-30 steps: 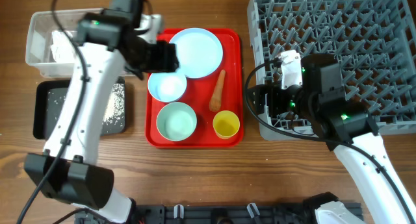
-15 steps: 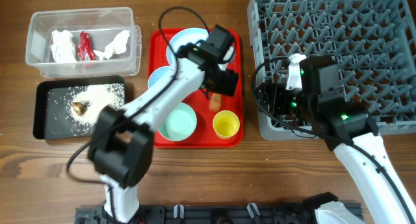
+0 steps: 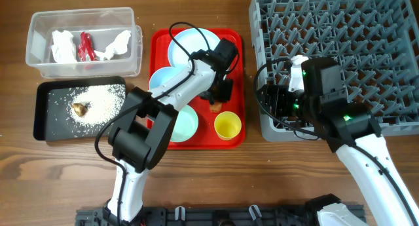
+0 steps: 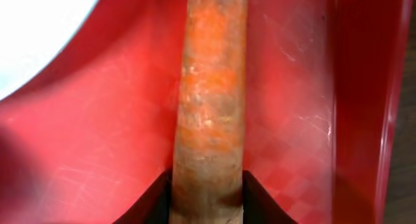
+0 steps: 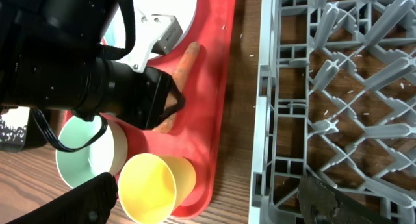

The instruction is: Sort waste into correct bins and load items into the dishwasher rack

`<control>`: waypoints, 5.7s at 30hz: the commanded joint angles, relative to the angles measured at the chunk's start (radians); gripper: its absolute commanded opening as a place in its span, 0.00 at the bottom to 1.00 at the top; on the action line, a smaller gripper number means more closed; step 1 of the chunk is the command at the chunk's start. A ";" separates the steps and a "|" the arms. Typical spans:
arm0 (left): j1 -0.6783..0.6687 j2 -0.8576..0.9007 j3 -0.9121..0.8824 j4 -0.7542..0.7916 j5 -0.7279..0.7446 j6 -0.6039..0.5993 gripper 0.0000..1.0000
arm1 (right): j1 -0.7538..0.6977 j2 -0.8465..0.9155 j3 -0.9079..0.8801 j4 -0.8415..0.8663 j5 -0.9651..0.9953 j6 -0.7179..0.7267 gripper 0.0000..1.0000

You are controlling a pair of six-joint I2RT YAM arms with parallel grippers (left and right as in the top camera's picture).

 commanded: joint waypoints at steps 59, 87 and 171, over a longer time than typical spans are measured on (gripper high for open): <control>0.650 -0.724 -0.283 -0.077 0.243 0.082 0.73 | -0.002 0.007 0.016 0.051 0.037 0.000 0.93; 0.242 -0.480 -0.086 -0.117 0.512 -0.046 0.04 | -0.002 0.007 0.016 0.030 0.026 -0.023 0.94; 0.235 -0.308 0.192 -0.033 0.258 0.334 0.79 | -0.500 0.033 -0.080 0.735 -0.926 0.091 1.00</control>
